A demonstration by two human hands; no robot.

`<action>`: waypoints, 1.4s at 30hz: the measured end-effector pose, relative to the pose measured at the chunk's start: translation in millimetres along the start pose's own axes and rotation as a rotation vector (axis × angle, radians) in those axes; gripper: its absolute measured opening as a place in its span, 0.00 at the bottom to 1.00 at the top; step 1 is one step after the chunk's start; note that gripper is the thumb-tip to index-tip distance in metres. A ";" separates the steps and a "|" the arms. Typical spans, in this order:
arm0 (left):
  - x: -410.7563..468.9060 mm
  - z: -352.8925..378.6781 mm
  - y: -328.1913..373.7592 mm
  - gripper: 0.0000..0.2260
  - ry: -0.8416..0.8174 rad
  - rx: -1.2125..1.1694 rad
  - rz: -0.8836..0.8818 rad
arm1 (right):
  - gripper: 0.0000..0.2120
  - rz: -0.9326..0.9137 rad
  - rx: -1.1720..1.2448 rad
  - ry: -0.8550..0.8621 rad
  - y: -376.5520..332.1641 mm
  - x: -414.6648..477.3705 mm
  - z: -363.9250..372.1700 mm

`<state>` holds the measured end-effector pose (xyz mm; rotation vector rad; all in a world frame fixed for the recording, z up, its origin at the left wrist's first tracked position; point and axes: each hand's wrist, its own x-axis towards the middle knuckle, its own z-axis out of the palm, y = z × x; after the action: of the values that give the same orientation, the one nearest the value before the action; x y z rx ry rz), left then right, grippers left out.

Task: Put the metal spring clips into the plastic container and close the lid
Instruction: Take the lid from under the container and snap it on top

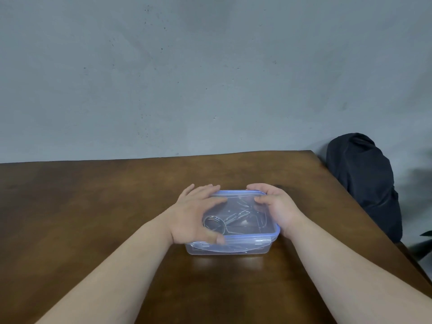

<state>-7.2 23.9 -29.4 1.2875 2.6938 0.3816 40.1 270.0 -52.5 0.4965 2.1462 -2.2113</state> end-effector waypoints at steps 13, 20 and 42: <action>7.5 -8.8 18.8 0.52 -0.150 0.292 -0.072 | 0.17 -0.097 -0.357 -0.079 -3.0 0.7 -4.1; 5.3 -9.0 19.6 0.52 -0.163 0.260 -0.089 | 0.65 -0.250 -1.540 -0.547 -45.7 -26.7 3.5; -13.0 5.6 -1.5 0.09 0.234 -0.463 -0.157 | 0.61 -0.356 -1.520 -0.493 -33.4 -28.7 -0.2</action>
<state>1.0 13.9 -35.2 0.9416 2.6278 1.1156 59.7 266.2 -13.2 -0.4675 2.7901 -0.1561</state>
